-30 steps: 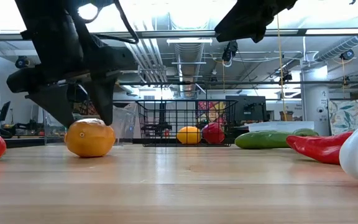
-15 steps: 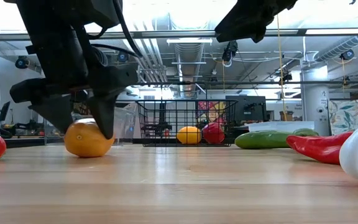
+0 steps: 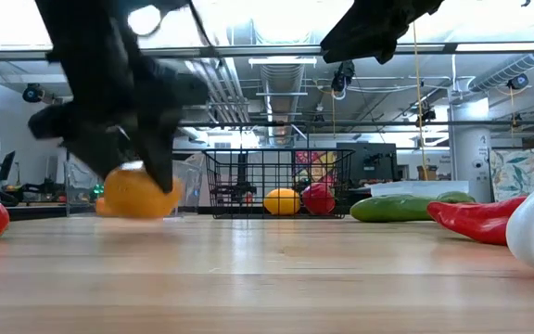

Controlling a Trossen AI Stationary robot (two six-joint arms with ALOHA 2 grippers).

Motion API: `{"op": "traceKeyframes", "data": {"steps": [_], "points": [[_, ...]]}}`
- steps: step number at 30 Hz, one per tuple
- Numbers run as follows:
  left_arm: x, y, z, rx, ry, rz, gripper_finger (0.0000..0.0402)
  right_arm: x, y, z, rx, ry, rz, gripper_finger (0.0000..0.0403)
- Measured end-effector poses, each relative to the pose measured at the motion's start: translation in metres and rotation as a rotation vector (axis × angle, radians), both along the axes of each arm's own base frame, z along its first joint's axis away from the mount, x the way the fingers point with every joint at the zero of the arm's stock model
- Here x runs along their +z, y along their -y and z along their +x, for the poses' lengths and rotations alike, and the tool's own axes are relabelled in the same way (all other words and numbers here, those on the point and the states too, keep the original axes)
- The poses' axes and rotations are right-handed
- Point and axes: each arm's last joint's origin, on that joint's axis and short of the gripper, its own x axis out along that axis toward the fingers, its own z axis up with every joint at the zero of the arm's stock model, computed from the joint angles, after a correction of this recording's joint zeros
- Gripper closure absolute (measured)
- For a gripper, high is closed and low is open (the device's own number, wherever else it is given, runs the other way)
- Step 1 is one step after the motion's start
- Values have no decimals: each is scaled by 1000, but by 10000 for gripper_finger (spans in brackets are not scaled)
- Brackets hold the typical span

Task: Sort produce into baskets
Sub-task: Put the potato into the clear bin

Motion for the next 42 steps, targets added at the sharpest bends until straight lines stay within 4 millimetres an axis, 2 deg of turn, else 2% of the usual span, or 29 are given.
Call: {"op": "traceKeyframes", "data": {"steps": [6, 12, 18, 23, 29, 32, 37, 39, 42], "points": [[40, -2, 1, -102, -15, 82, 139, 0, 0, 0, 0, -1, 0, 222], [89, -16, -9, -120, -155, 215, 140, 0, 0, 0, -2, -1, 8, 223], [129, -50, -16, -124, -261, 359, 140, 0, 0, 0, -10, 3, 25, 222], [150, -94, -24, -121, -303, 410, 141, 0, 0, 0, -14, 6, 33, 223], [158, -157, -41, -85, -381, 419, 141, 0, 0, 0, -21, 9, 46, 223], [157, -191, -45, -110, -362, 374, 141, 0, 0, 0, -22, 10, 47, 223], [141, -246, -53, -295, -240, 229, 141, -1, 0, 0, -30, 11, 63, 223], [133, -265, -60, -345, -248, 188, 141, -1, 0, -1, -35, 4, 69, 223], [120, -288, -73, -331, -308, 143, 141, -3, 0, -2, -45, -12, 83, 223]]}}
